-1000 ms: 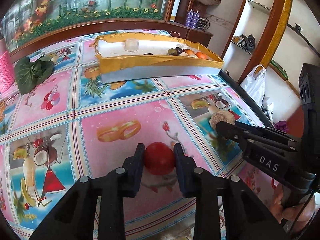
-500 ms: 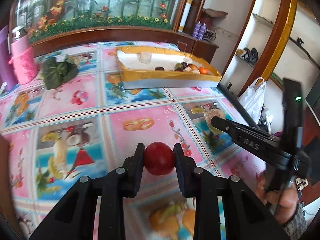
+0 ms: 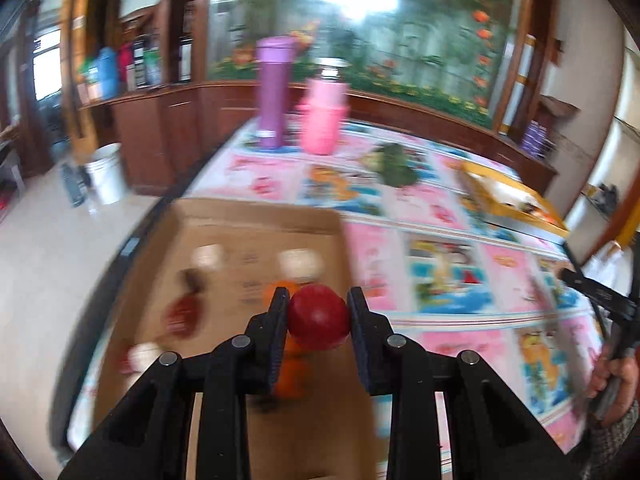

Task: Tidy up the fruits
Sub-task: 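Place the tomato in the box with the left tool while the right tool releases the cakes there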

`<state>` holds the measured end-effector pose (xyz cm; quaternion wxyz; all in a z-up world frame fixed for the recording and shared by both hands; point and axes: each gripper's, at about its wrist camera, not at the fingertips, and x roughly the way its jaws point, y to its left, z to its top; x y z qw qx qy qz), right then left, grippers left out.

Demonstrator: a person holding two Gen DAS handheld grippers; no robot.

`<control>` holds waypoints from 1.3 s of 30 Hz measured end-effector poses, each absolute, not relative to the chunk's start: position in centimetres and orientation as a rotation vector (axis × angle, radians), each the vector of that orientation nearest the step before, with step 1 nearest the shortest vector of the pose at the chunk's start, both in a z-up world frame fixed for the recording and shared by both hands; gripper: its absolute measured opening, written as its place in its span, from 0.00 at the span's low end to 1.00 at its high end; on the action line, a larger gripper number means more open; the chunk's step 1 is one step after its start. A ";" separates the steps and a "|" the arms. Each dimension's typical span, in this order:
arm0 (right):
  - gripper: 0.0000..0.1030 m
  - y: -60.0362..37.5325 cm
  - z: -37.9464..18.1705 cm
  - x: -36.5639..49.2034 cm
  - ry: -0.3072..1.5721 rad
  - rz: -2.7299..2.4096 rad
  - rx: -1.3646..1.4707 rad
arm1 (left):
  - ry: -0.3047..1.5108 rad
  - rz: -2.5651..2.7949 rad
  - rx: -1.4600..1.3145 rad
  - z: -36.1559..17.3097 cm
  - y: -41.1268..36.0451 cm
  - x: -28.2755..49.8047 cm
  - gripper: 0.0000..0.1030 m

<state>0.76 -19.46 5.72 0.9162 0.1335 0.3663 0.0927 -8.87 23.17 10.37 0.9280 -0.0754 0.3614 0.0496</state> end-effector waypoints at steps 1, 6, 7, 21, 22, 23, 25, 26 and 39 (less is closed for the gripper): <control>0.24 -17.6 6.5 0.4 0.751 0.231 0.256 | 0.742 0.138 -0.160 10.2 24.8 -9.5 0.28; 0.25 -7.9 9.2 -1.8 0.746 0.451 0.180 | 0.781 0.231 -0.155 8.5 29.4 -12.2 0.28; 0.25 -6.0 9.4 -2.3 0.750 0.492 0.167 | 0.793 0.232 -0.145 8.1 29.8 -12.6 0.28; 0.25 15.2 5.2 -9.7 0.876 0.841 -0.172 | 0.895 0.243 -0.075 4.2 31.4 -14.7 0.28; 0.25 15.7 4.8 -9.7 0.885 0.834 -0.191 | 0.893 0.244 -0.081 4.2 31.6 -14.7 0.28; 0.25 16.1 4.3 -9.7 0.894 0.829 -0.207 | 0.890 0.243 -0.087 4.2 31.7 -14.9 0.28; 0.25 16.5 3.6 -9.9 0.908 0.825 -0.227 | 0.885 0.238 -0.100 4.2 31.8 -15.0 0.28; 0.26 16.6 3.4 -10.0 0.909 0.822 -0.235 | 0.882 0.238 -0.106 4.3 31.9 -15.1 0.29; 0.40 14.8 5.6 -11.2 0.811 0.839 -0.164 | 0.765 0.288 -0.140 7.5 30.5 -16.1 0.68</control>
